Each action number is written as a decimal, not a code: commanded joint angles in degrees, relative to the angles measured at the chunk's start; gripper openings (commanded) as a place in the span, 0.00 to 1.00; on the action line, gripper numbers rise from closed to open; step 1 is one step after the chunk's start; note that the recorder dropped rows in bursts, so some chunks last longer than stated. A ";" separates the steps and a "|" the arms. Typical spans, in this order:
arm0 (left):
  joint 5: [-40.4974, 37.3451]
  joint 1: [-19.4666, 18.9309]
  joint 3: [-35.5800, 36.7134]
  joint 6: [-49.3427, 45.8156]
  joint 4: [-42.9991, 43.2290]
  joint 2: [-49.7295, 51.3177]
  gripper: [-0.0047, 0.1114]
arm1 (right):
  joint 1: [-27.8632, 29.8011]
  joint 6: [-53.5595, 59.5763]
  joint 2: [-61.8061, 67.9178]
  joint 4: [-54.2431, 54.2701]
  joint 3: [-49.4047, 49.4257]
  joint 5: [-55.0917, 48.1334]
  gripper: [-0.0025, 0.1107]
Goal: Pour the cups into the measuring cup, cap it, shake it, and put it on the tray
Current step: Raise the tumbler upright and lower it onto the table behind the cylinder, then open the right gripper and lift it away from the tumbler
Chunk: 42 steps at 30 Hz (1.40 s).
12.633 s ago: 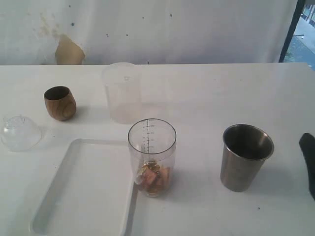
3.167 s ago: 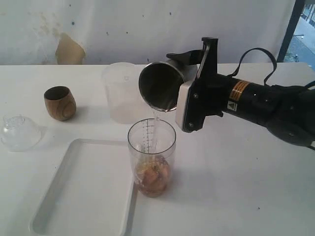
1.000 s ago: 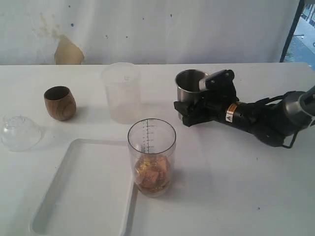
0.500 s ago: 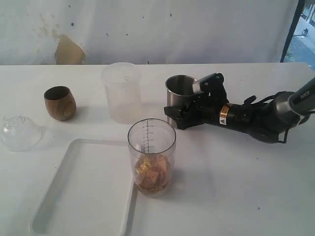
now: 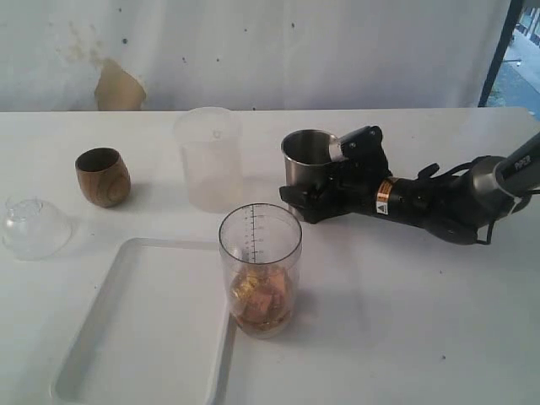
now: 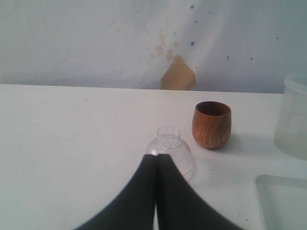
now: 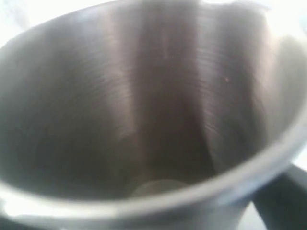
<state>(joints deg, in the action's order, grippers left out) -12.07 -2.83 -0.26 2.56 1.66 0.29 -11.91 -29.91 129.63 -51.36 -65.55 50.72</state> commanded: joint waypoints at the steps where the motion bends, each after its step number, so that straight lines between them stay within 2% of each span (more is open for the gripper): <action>1: 0.51 0.11 0.26 0.01 -0.08 -0.29 0.04 | 0.39 -0.27 -0.26 0.44 -0.35 -0.35 0.83; 19: 0.51 0.11 0.26 0.01 -0.08 -0.29 0.04 | 0.58 -1.21 -5.15 -3.88 -0.35 -4.38 0.83; 21: 0.51 0.11 0.26 0.01 -0.08 -0.29 0.04 | 0.58 -1.93 -5.15 -8.52 -0.35 -4.38 0.83; 24: 0.51 0.11 0.26 0.01 -0.08 -0.29 0.04 | 0.47 -2.22 -5.15 -8.73 -0.35 -4.38 0.83; 27: 0.51 0.11 0.26 0.01 -0.08 -0.29 0.04 | 0.47 -2.32 -5.15 -8.74 -0.35 -4.49 0.87; 29: 0.51 0.11 0.26 0.01 -0.08 -0.29 0.04 | 0.47 -2.42 -5.15 -8.74 -0.35 -4.48 0.95; 36: 0.51 0.11 0.26 0.01 -0.08 -0.29 0.04 | 0.47 -3.59 -5.26 -8.85 -0.35 -5.23 0.95; 42: 0.51 0.11 0.26 0.01 -0.08 -0.29 0.04 | 0.47 -6.85 -7.78 -13.51 -0.35 -5.66 0.95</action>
<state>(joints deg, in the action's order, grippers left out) -12.07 -2.83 -0.26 2.56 1.66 0.29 -11.66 -34.91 123.55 -62.69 -65.55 45.16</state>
